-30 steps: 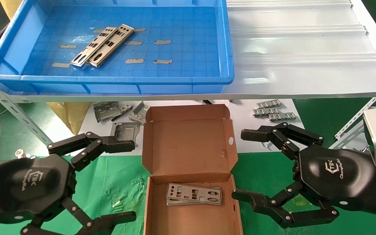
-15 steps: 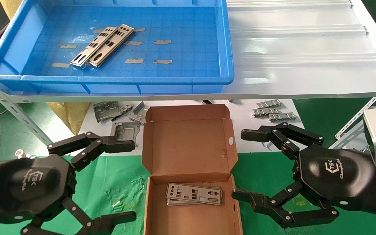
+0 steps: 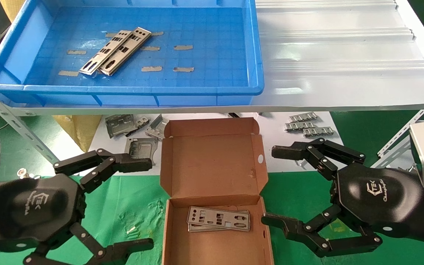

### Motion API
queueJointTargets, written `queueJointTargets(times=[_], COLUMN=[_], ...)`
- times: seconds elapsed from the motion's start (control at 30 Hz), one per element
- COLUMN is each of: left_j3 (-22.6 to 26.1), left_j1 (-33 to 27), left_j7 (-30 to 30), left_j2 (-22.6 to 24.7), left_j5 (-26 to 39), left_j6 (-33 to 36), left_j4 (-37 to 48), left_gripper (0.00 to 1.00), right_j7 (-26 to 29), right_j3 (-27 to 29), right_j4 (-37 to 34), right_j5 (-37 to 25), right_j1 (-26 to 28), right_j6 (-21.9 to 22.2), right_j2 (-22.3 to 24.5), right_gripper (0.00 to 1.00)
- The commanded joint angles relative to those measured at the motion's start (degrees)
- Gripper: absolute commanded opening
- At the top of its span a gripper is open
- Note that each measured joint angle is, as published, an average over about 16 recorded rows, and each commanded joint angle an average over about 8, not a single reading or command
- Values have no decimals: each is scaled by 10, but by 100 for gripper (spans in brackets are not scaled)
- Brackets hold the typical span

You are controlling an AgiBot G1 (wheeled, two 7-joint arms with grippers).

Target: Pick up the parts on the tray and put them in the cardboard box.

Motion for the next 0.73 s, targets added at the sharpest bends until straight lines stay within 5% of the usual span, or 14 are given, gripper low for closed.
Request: queueJointTargets(times=[0.03, 0.73], left_j3=[0, 0], left_j1=[0, 0], left_j7=[0, 0], left_j2=[0, 0], left_j5=[0, 0], left_j6=[0, 0], left_j4=[0, 0], left_gripper=[100, 100], right_j7=[0, 0], right_j3=[0, 0], right_j4=[0, 0], right_j5=[0, 0], right_j1=[0, 0], right_j6=[0, 0], right_j2=[0, 0], right_gripper=[100, 100])
